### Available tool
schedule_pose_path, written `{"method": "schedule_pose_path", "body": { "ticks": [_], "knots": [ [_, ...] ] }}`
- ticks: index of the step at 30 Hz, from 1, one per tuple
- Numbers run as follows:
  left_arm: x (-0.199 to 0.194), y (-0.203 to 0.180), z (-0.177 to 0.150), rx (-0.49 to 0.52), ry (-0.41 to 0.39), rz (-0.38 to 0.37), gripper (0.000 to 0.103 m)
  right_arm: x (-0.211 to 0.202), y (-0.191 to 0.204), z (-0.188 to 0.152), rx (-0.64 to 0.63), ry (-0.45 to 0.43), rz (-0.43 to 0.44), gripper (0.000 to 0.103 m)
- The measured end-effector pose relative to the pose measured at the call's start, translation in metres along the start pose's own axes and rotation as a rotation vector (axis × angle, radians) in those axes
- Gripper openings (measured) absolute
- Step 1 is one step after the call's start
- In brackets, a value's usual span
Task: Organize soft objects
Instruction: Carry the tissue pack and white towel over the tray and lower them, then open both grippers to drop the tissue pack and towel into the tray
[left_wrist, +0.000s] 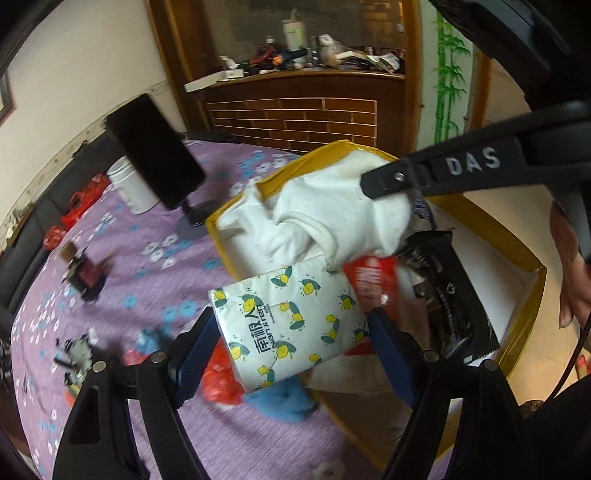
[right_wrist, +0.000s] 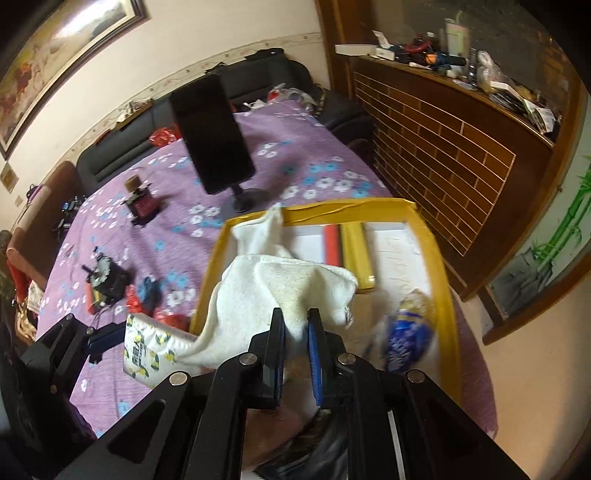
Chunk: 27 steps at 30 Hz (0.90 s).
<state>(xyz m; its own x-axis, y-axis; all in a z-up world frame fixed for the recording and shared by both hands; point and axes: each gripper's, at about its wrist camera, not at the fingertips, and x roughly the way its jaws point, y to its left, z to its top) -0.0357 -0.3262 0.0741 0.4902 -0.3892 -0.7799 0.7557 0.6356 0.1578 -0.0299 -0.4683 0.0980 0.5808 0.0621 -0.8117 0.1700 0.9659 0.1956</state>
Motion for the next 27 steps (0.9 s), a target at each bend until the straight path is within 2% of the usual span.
{"method": "schedule_pose_path", "body": {
  "ticks": [14,27],
  "knots": [
    [0.025,-0.037,0.024,0.097,-0.019,-0.023,0.081,0.038,-0.033,0.02,0.006,0.023,-0.075,0.013],
    [0.029,-0.062,0.022,0.199,-0.037,-0.017,0.081,0.065,-0.038,0.022,-0.016,0.07,-0.106,0.013]
  ]
}}
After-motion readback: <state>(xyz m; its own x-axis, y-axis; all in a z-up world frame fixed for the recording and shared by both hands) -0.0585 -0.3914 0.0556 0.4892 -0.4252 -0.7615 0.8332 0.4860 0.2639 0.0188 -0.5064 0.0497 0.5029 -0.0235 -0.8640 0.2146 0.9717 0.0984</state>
